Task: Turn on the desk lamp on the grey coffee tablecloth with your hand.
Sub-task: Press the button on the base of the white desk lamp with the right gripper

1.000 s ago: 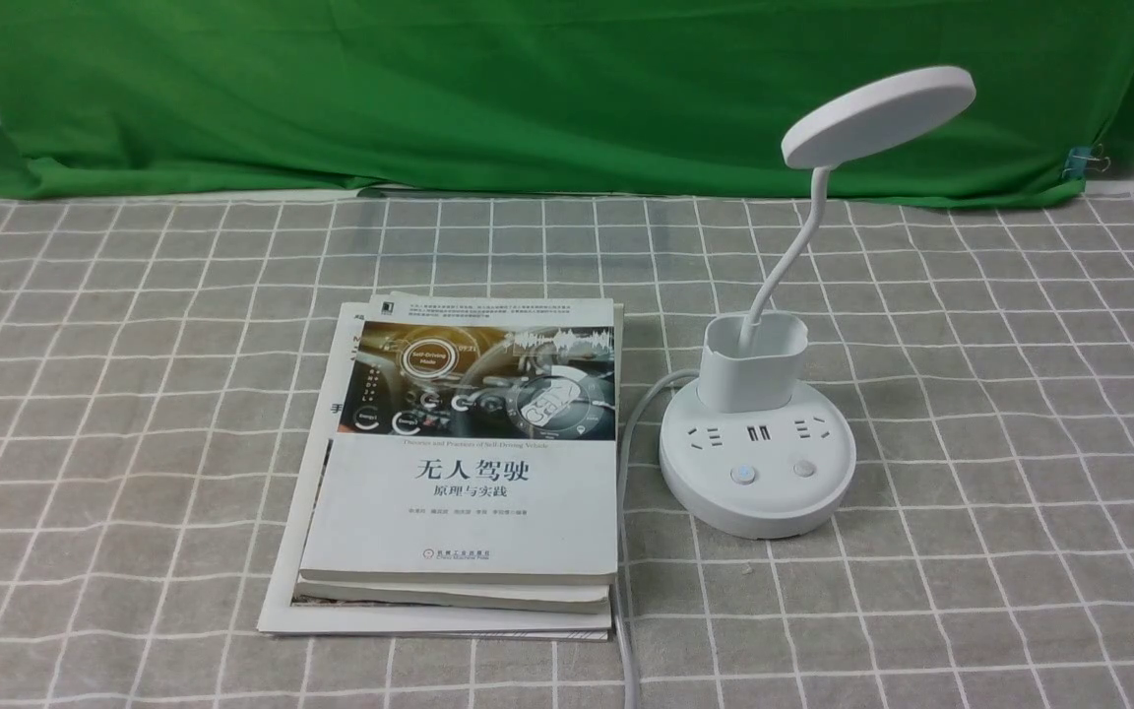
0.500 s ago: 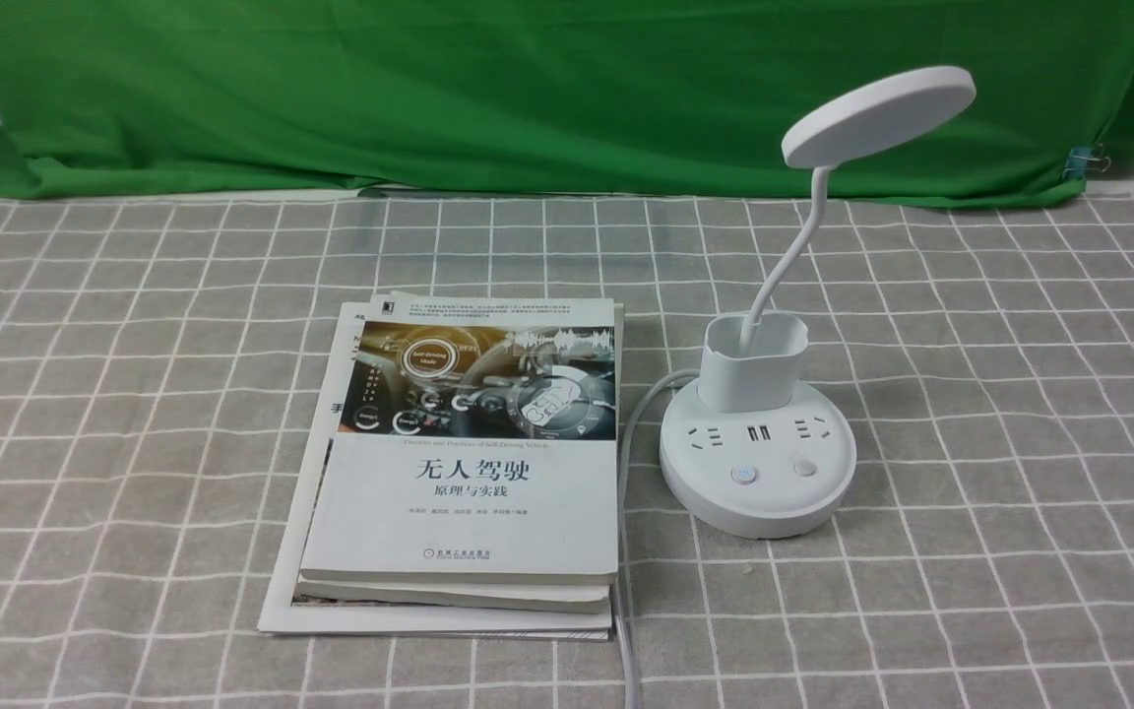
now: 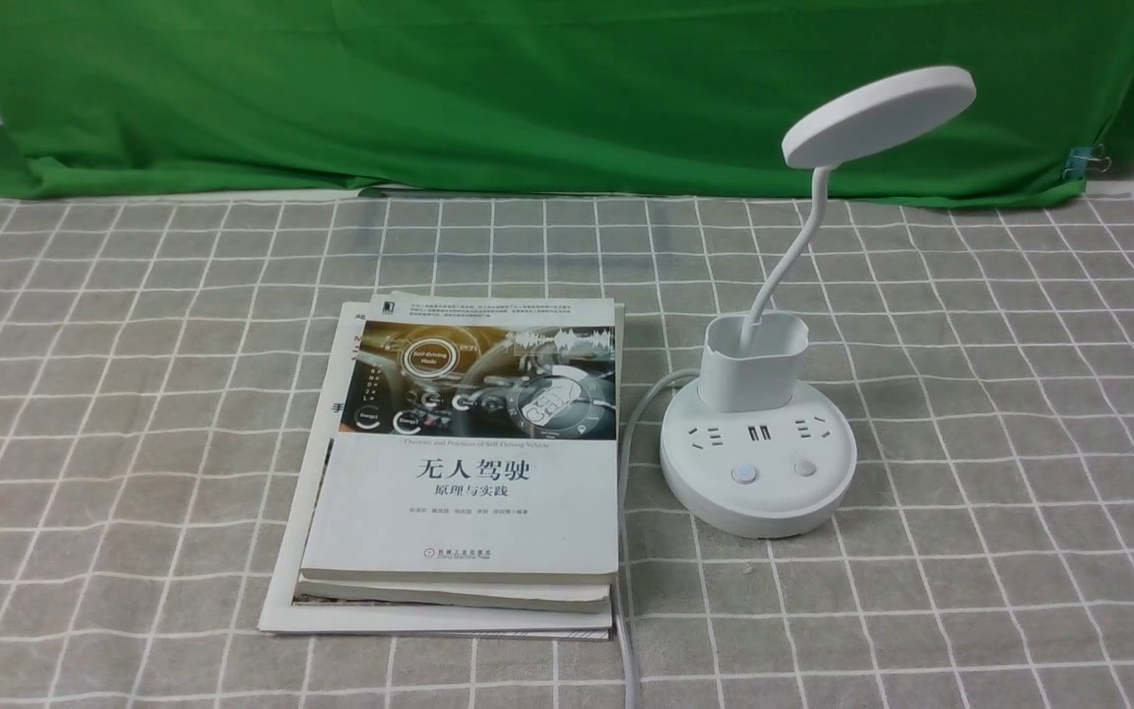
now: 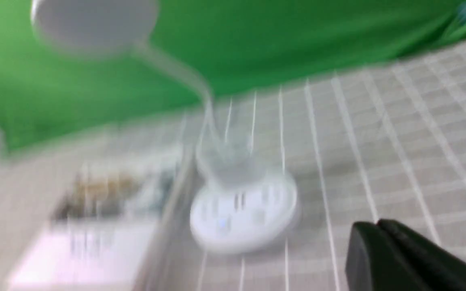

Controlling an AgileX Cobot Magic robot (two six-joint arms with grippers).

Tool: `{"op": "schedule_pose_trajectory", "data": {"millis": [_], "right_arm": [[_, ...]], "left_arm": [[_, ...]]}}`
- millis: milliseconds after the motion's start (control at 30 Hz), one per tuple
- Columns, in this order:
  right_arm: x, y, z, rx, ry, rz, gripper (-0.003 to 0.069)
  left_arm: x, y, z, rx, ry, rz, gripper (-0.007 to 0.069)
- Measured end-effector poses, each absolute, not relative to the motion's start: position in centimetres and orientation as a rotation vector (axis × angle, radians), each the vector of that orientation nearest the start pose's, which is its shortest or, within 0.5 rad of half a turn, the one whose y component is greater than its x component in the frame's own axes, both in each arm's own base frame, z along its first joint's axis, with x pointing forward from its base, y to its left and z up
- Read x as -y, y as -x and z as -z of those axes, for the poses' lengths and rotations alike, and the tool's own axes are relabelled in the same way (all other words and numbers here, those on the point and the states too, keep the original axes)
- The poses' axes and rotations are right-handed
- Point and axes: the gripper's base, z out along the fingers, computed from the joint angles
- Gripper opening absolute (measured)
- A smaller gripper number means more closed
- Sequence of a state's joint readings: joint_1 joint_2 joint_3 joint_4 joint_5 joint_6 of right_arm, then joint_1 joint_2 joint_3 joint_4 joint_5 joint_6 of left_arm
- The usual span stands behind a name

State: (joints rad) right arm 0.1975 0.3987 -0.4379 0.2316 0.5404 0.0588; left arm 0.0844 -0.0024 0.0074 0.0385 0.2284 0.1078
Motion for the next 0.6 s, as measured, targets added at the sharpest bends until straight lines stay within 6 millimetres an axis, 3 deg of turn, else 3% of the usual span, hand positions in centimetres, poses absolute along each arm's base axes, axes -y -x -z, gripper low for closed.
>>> {"op": "schedule_pose_trajectory", "data": {"millis": [100, 133, 200, 233, 267, 367, 600], "right_arm": [[-3.5, -9.8, -29.2, -2.187, 0.138, -0.37, 0.0046], [-4.0, -11.5, -29.0, -2.312, 0.207, -0.334, 0.0046], [-4.5, -13.5, -28.6, -2.413, 0.259, -0.302, 0.0047], [-4.5, -13.5, -28.7, -2.41, 0.26, -0.301, 0.0047], [-5.0, -15.5, -27.9, -2.487, 0.288, -0.286, 0.0046], [-5.8, -17.5, -27.2, -2.544, 0.338, -0.278, 0.004], [-11.9, -24.6, -25.0, -2.581, 0.611, -0.273, 0.0031]], "left_arm": [[-0.5, -5.5, -19.0, -1.719, -0.046, -0.178, 0.0019], [-0.5, -5.5, -19.0, -1.719, -0.046, -0.178, 0.0019], [-0.5, -5.5, -19.0, -1.719, -0.046, -0.178, 0.0019], [-0.5, -5.5, -19.0, -1.719, -0.046, -0.178, 0.0019], [-0.5, -5.5, -19.0, -1.719, -0.044, -0.176, 0.0019], [-0.5, -5.5, -19.0, -1.719, -0.045, -0.177, 0.0019], [-0.5, -5.5, -19.0, -1.719, -0.046, -0.178, 0.0019]]}}
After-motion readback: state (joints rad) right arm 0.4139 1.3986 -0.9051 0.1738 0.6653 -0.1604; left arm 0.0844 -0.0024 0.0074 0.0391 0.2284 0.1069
